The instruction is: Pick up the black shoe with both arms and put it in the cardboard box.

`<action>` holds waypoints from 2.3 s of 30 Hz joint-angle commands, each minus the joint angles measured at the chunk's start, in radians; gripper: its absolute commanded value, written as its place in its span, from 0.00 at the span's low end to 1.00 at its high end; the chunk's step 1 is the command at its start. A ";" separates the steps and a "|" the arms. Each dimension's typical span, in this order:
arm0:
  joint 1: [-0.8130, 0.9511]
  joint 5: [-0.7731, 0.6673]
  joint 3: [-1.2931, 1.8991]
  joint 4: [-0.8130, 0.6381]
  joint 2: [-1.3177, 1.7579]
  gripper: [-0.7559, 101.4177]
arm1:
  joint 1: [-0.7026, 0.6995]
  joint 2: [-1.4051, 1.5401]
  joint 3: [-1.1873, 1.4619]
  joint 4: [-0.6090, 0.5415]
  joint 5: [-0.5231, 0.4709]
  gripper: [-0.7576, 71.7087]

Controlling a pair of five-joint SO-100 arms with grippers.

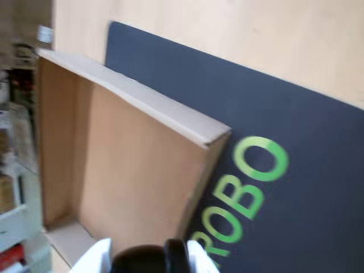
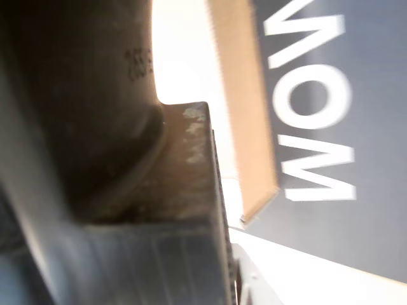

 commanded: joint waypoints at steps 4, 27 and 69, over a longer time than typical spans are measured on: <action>-0.117 -0.029 -0.126 -0.167 -0.101 0.01 | 0.055 -0.094 -0.069 -0.135 0.002 0.01; -0.167 -0.058 -0.505 -0.448 -0.781 0.01 | 0.124 -0.769 -0.568 -0.273 0.003 0.01; -0.133 -0.121 -0.495 0.189 -0.307 0.39 | 0.028 -1.048 -1.661 0.673 0.018 0.31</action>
